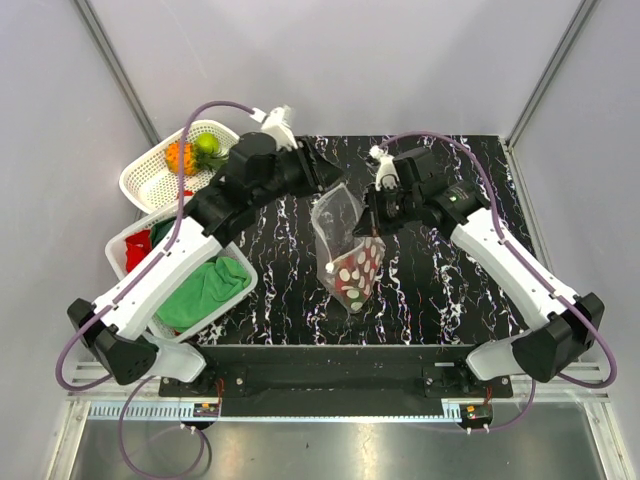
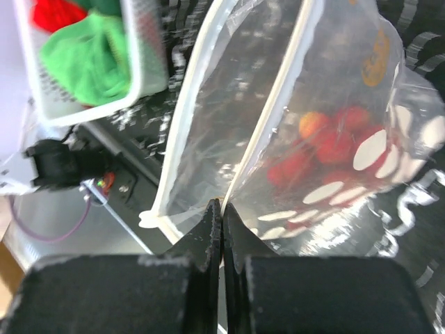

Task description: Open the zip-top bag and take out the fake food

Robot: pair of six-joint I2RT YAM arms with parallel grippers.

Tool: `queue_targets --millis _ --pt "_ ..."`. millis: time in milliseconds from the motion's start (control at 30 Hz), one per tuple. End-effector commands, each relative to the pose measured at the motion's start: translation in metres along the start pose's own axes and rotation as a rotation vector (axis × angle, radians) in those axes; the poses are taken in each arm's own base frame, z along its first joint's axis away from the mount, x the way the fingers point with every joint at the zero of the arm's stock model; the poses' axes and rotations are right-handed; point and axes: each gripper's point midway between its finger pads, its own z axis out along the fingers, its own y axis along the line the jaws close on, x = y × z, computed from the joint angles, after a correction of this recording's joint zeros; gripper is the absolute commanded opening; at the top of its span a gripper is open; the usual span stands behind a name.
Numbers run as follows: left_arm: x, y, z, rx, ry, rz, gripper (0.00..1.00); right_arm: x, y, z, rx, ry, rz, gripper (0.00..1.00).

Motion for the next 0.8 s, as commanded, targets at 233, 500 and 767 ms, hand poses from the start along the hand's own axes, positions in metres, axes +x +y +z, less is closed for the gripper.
queue_targets --millis 233,500,767 --pt "0.098 0.059 -0.003 -0.276 0.399 0.234 0.29 -0.013 0.043 -0.004 -0.165 -0.062 -0.01 0.0" --pt "0.137 0.064 -0.012 -0.288 0.524 0.263 0.24 -0.001 0.034 -0.002 -0.136 -0.058 0.018 0.0" --pt "0.181 0.088 -0.019 -0.306 0.671 0.277 0.29 -0.001 0.033 -0.004 -0.124 -0.069 0.015 0.0"
